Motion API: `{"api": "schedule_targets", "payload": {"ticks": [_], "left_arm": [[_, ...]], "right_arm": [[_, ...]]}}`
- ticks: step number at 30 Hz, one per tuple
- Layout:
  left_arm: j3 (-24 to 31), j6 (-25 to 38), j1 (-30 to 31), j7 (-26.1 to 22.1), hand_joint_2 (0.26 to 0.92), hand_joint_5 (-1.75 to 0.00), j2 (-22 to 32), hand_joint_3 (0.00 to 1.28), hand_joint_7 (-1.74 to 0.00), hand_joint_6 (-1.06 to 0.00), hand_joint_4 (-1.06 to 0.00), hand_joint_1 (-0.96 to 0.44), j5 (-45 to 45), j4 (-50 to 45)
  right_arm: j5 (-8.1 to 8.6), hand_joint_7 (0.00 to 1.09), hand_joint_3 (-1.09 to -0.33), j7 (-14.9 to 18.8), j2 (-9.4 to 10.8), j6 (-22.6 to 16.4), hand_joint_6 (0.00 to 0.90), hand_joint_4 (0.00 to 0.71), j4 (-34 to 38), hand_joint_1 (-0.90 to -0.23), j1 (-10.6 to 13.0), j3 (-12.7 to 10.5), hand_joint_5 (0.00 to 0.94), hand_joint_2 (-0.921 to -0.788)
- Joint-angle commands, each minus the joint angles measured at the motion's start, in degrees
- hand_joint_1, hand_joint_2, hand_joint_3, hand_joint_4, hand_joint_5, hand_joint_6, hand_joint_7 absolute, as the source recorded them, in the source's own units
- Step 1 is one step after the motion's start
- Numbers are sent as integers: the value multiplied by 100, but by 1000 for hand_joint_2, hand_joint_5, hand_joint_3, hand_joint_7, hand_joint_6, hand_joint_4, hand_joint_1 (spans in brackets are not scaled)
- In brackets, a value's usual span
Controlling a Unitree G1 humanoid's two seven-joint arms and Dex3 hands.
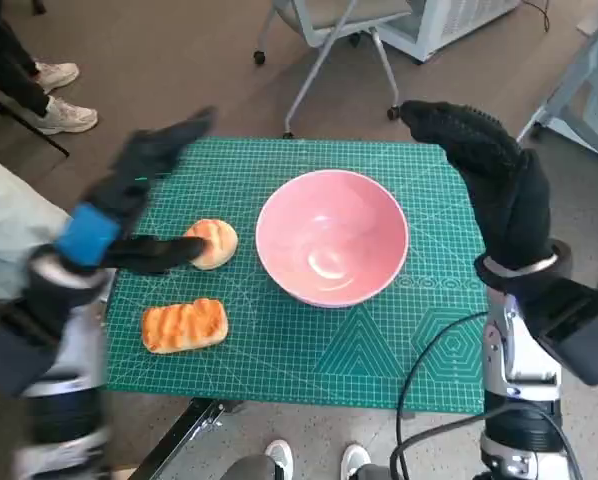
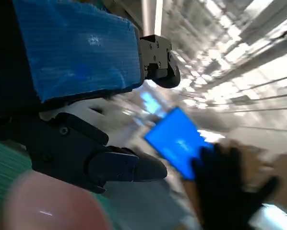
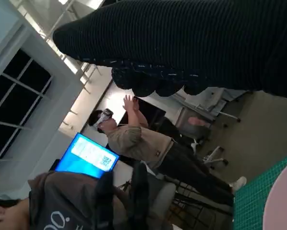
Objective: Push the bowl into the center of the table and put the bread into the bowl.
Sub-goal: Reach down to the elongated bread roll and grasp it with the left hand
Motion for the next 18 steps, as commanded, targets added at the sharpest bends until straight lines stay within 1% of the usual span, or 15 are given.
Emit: {"api": "schedule_targets", "payload": {"ticks": [1,5,8,9,11,14,16,18], "left_arm": [[89,-2,248,-316,916,-9,445,107,-573,-24,-215,-476,-129,7],[82,222,541,-519,919,-7,783,67,-560,-45,-221,-464,-72,-113],[47,523,824,-619,920,-6,1067,58,-554,-61,-222,-462,95,-328],[38,622,903,-632,920,-5,1138,49,-515,-87,-223,-454,150,-406],[14,951,1109,-642,918,-3,1313,37,-458,-121,-223,-443,343,-663],[-28,1668,1430,-626,897,-1,1587,14,-326,-194,-221,-403,725,-1181],[-66,2160,1630,-572,865,0,1729,6,-202,-264,-219,-357,1074,-1552],[-138,2559,1804,-518,839,0,1823,4,-150,-297,-217,-320,1455,-1871]], "right_arm": [[-45,624,-721,-40,13,61,-1,206,96,-720,136,36,6,-921],[-17,629,-711,-75,33,92,1,205,108,-724,133,25,5,-921],[9,633,-707,-91,51,106,1,205,118,-725,128,12,5,-921],[20,634,-706,-93,56,108,1,205,126,-725,123,9,4,-921],[38,635,-705,-103,66,105,0,205,149,-725,110,4,4,-921],[35,637,-705,-134,85,95,-1,205,185,-725,87,-2,4,-921],[22,637,-706,-152,101,78,-1,206,210,-726,70,1,4,-921],[18,638,-707,-167,118,66,-1,206,234,-724,54,8,4,-921]]}}
